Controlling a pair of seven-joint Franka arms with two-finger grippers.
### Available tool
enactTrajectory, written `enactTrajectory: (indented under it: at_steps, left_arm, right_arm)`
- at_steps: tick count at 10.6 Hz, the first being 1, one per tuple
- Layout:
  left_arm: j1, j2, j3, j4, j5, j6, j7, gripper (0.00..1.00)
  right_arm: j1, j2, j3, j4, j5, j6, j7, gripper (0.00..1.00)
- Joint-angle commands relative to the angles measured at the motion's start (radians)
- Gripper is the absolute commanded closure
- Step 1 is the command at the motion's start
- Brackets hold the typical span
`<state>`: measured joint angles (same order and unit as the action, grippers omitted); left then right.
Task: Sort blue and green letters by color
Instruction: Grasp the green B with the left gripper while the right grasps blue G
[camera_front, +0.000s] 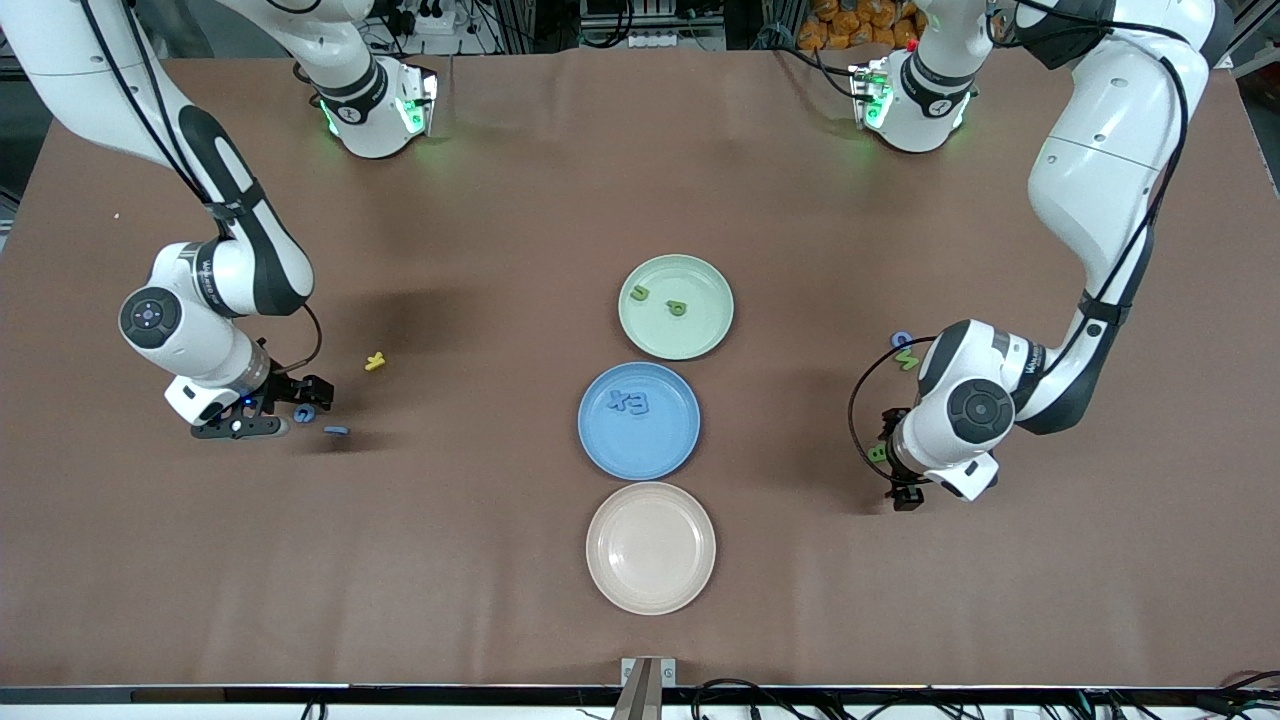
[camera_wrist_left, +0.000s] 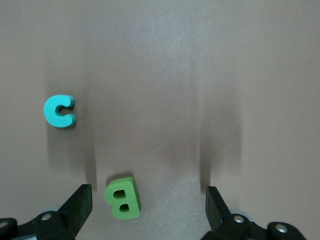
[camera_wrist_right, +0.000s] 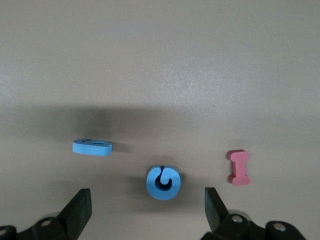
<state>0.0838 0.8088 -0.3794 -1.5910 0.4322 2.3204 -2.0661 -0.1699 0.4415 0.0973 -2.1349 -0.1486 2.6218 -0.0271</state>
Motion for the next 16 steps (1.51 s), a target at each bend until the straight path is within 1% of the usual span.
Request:
enactTrajectory:
  at_steps: [1, 2, 3, 4, 5, 6, 8, 9, 12, 13, 14, 16]
  left_arm:
    - [-0.001, -0.005, -0.003, -0.040, 0.020, 0.045, -0.009, 0.00]
    - [-0.003, -0.005, -0.003, -0.040, 0.022, 0.045, -0.009, 0.00]
    - [-0.007, -0.003, -0.001, -0.040, 0.028, 0.045, -0.044, 0.10]
    - [0.002, -0.006, 0.001, -0.040, 0.043, 0.056, -0.066, 0.99]
    - [-0.006, -0.008, 0.001, -0.038, 0.057, 0.068, -0.086, 1.00]
    - [-0.007, -0.007, 0.002, -0.038, 0.068, 0.071, -0.110, 1.00]
    - [-0.004, -0.008, 0.001, -0.038, 0.072, 0.073, -0.115, 1.00]
    - [-0.004, -0.010, 0.002, -0.037, 0.072, 0.073, -0.115, 1.00]
    - [-0.007, -0.029, 0.001, -0.027, 0.076, 0.071, -0.112, 1.00]
    - [-0.012, -0.033, -0.010, -0.027, 0.076, 0.071, -0.111, 1.00]
    - [-0.036, -0.040, -0.024, -0.027, 0.071, 0.070, -0.115, 1.00]
    - [-0.123, -0.060, -0.027, -0.035, 0.066, 0.056, -0.161, 1.00]
  right_arm:
    - [-0.022, 0.025, 0.007, -0.014, -0.019, 0.059, -0.007, 0.00]
    - [-0.022, 0.035, 0.007, -0.014, -0.019, 0.069, -0.008, 0.00]
    - [-0.022, 0.045, 0.007, -0.016, -0.019, 0.081, -0.007, 0.00]
    - [-0.022, 0.052, 0.005, -0.017, -0.019, 0.089, -0.008, 0.00]
    - [-0.023, 0.062, 0.005, -0.017, -0.020, 0.095, -0.019, 0.04]
    - [-0.028, 0.068, 0.005, -0.019, -0.020, 0.105, -0.048, 0.23]
    - [-0.036, 0.068, -0.004, -0.019, -0.019, 0.098, -0.108, 0.82]
    - [-0.039, 0.068, -0.004, -0.019, -0.019, 0.096, -0.122, 0.87]
    - [-0.039, 0.066, -0.005, -0.016, -0.017, 0.093, -0.116, 0.88]
    - [-0.036, 0.060, -0.004, -0.010, -0.013, 0.081, -0.108, 0.89]
    - [-0.026, 0.048, -0.002, 0.009, -0.005, 0.039, -0.088, 0.90]
    - [0.021, 0.023, -0.002, 0.067, -0.005, -0.087, 0.037, 0.90]
